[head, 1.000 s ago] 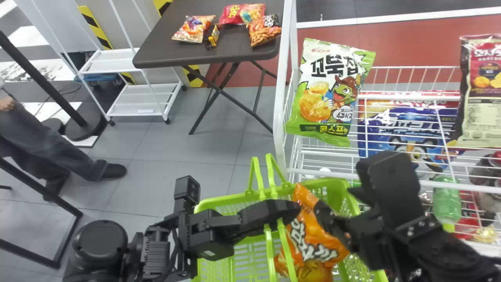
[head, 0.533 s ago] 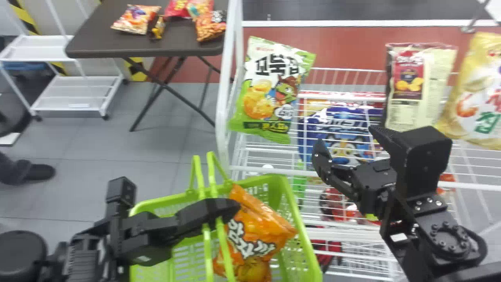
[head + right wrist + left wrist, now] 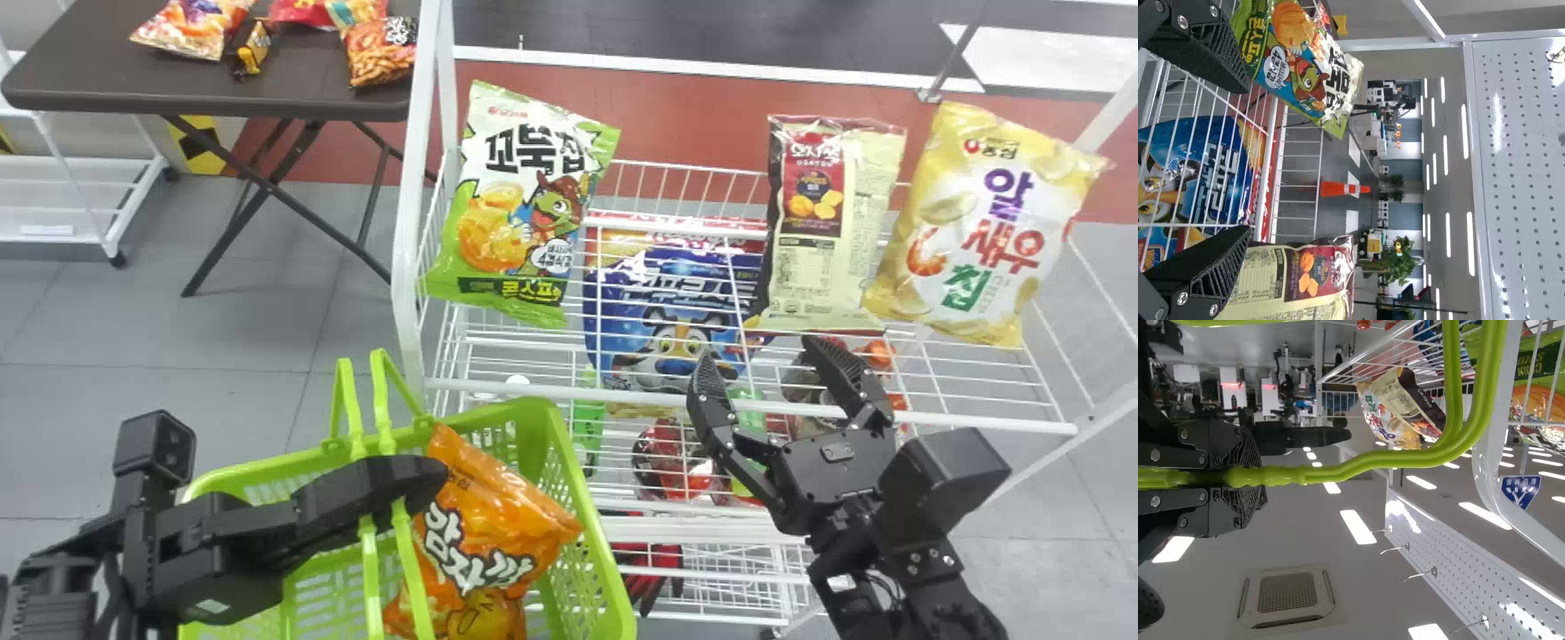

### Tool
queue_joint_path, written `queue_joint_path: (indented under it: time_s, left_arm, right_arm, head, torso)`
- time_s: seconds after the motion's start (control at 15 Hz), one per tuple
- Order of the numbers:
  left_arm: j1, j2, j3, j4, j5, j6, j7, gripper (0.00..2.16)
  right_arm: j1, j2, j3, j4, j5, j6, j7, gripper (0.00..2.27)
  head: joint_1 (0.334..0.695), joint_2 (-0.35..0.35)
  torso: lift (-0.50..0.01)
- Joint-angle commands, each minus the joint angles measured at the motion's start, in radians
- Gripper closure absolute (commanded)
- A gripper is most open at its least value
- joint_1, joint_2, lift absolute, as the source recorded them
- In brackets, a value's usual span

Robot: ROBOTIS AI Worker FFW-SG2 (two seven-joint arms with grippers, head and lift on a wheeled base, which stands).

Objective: Hold basket handle with left hand then pick Gamjakkang with right hand and place into basket

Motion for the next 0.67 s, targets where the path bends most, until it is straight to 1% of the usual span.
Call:
queue_joint_path:
  time_s: [0.0, 0.27, 0.6]
  left_arm:
    - [0.000, 0.000, 0.000, 0.001, 0.000, 0.004, 0.000, 2.14]
    - [0.003, -0.004, 0.000, 0.001, 0.002, 0.004, 0.000, 2.14]
    - [0.004, -0.005, -0.002, -0.002, 0.002, 0.004, 0.000, 2.14]
  right_arm:
    - [0.007, 0.001, -0.024, 0.004, -0.011, -0.004, 0.019, 0.08]
    - [0.010, 0.001, -0.027, 0.004, -0.011, 0.005, 0.019, 0.08]
    - [0.014, 0.001, -0.027, 0.004, -0.011, 0.005, 0.019, 0.08]
  head:
    - [0.695, -0.121]
    - [0.695, -0.142]
    - [0.695, -0.145]
  torso:
    - [-0.017]
    - [-0.017]
    - [-0.017]
